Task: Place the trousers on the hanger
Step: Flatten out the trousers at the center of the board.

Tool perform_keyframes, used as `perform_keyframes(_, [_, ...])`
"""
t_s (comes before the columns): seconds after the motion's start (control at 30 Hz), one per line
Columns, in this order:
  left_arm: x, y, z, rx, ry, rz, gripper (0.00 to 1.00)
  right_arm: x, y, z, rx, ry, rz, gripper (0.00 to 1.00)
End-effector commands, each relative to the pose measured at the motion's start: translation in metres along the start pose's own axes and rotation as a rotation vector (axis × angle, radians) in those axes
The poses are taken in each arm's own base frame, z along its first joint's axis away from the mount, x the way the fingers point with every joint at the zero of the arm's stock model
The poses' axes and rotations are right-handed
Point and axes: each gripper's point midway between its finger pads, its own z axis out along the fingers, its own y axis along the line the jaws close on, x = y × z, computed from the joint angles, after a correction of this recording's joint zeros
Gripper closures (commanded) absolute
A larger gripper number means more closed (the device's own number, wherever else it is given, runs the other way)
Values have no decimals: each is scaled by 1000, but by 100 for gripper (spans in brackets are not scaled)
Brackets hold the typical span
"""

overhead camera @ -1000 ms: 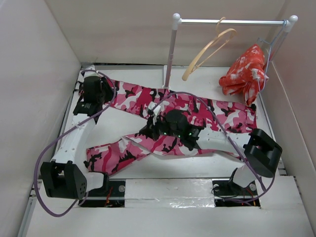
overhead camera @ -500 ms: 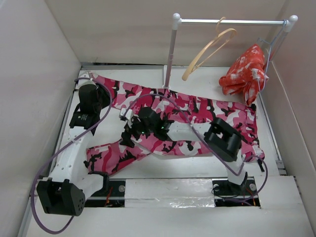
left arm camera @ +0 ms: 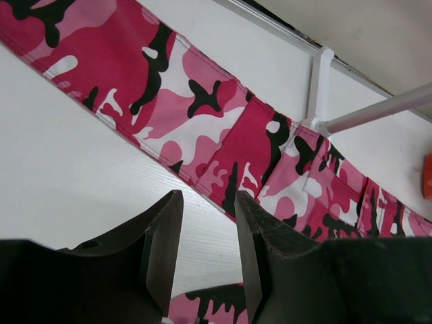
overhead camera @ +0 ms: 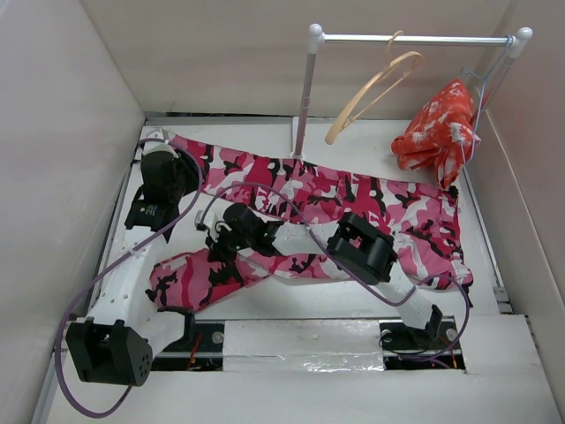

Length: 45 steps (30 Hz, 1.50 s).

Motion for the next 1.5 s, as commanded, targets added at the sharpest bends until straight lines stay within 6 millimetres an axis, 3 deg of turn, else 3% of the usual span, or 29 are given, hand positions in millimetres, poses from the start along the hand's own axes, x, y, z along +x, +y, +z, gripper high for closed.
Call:
perform_keyframes(0.0, [-5,-15,-3,84,-15,-3,66,-78,-56,-26,190,-215,9,100])
perform_keyframes(0.03, [1,-17,0,97,8,-4,66,-89,-68,-32,231,-265,40,100])
perform_keyframes(0.07, [5,-20,1,119,25,-6,66,-91,-92,-43,309,-286,73,100])
perform_keyframes(0.2, [12,-20,8,117,54,-14,66,-91,-151,-77,481,-380,266,100])
perform_keyframes(0.33, [15,-13,13,84,59,-23,66,-92,-178,-106,515,-464,332,100])
perform_keyframes(0.5, [30,-5,19,48,104,-33,66,-101,-163,-115,437,-480,277,100])
perform_keyframes(0.57, [36,1,22,19,121,-47,66,-116,-143,-119,411,-506,244,100])
perform_keyframes(0.6, [40,2,23,13,134,-54,66,-105,-139,-122,418,-489,243,100])
perform_keyframes(0.7, [60,7,26,4,183,-95,65,-118,-99,-127,387,-534,195,100])
perform_keyframes(0.73, [68,10,30,-6,203,-104,65,-97,-89,-121,383,-496,202,100])
perform_keyframes(0.8, [74,15,37,-35,220,-118,64,-95,-63,-112,383,-505,176,100])
perform_keyframes(0.83, [82,21,46,-65,248,-116,63,-83,-57,-108,384,-488,177,100])
perform_keyframes(0.9, [83,26,57,-107,258,-114,62,-73,-50,-101,383,-470,178,100])
perform_keyframes(0.97, [97,43,72,-193,294,-101,58,-60,-46,-95,388,-449,188,100])
perform_keyframes(1.13, [118,52,93,-236,365,-90,49,-31,-45,-90,402,-406,196,100])
perform_keyframes(1.23, [123,60,96,-268,388,-59,48,-16,-44,-87,399,-386,214,96])
perform_keyframes(1.47, [120,46,96,-189,374,-68,47,8,-44,-78,387,-350,253,91])
